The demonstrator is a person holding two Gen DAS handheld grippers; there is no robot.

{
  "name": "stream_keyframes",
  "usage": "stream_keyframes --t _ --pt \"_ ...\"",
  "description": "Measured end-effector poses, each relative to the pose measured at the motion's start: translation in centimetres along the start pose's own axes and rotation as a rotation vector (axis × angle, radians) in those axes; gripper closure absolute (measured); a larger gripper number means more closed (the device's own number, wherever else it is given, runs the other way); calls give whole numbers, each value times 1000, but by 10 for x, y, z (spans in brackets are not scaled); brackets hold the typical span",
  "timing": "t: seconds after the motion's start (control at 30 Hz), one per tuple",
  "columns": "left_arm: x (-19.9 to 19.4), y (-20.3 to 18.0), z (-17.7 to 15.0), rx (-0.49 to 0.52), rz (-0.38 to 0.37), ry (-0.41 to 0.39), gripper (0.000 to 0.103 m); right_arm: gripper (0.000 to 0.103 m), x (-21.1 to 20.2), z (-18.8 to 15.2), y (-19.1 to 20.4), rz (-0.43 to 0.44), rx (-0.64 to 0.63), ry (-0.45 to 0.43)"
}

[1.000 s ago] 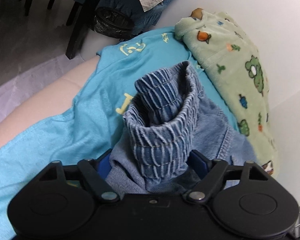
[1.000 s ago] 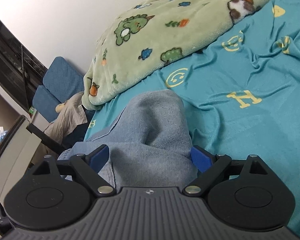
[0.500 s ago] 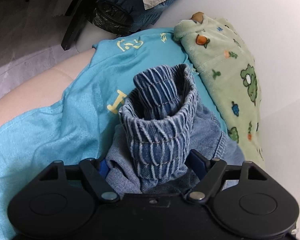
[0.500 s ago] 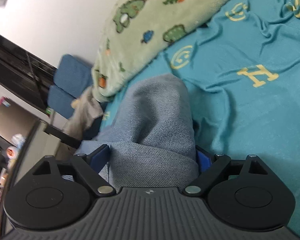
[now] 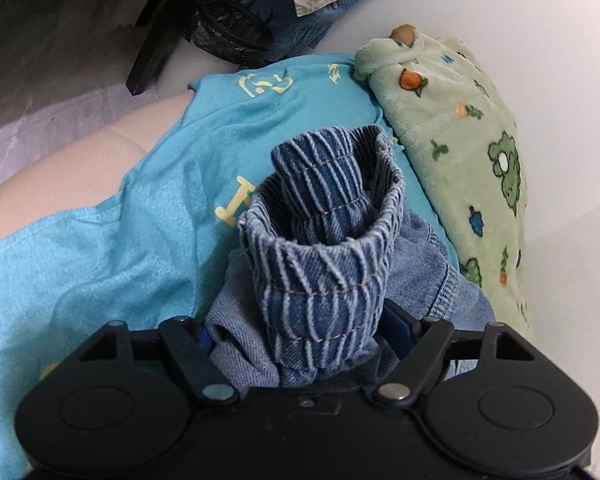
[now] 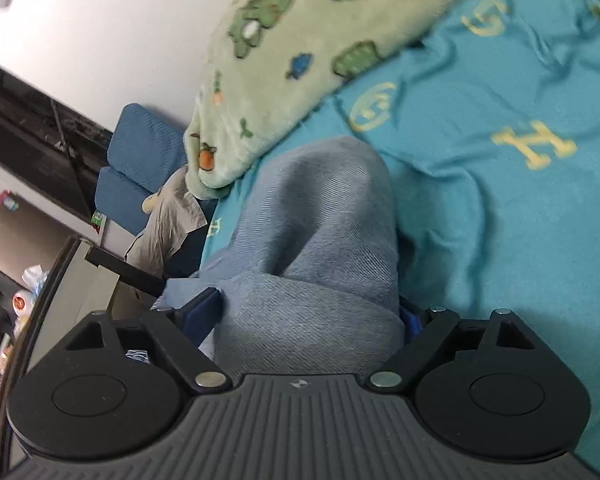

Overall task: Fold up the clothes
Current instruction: 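Lift the folded jeans by the waistband with the left gripper while the right gripper pinches the fold, then carry the folded jeans with both grippers toward the wall socket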

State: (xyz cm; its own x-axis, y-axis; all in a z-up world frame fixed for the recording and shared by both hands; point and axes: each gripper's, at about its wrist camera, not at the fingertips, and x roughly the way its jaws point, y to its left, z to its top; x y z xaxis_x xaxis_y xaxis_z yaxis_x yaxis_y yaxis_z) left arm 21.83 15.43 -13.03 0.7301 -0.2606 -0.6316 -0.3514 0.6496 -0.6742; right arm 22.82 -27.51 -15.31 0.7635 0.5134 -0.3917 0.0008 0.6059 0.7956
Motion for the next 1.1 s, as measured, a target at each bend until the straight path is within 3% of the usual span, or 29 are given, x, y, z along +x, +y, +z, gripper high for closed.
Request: stream_keyframes --t 0.1,0.17,0.27,0.33,0.43,0.67,0.83,1.1 --pt "3 3 2 -24 -10 -2 27 14 -1 -1 2 17 -7 -11" --pt "4 0 2 -10 -2 -8 34 16 2 -2 -3 -1 -8 -1" --pt "0 -6 1 15 28 -24 52 27 4 -4 -7 -13 2 -5" --pt "-4 -12 1 40 41 -30 62 47 2 -3 6 -35 -48 -20" --pt "-12 -23 1 86 50 -30 69 55 -4 -5 26 -62 -118 -51" --pt "-45 -47 -6 191 43 -34 71 59 -36 -1 63 -58 -201 -136" --pt "-86 -74 -15 275 19 -81 71 60 -65 4 86 -38 -224 -181" --pt "-136 -128 -38 340 -41 -86 71 60 -141 18 104 -32 -225 -258"
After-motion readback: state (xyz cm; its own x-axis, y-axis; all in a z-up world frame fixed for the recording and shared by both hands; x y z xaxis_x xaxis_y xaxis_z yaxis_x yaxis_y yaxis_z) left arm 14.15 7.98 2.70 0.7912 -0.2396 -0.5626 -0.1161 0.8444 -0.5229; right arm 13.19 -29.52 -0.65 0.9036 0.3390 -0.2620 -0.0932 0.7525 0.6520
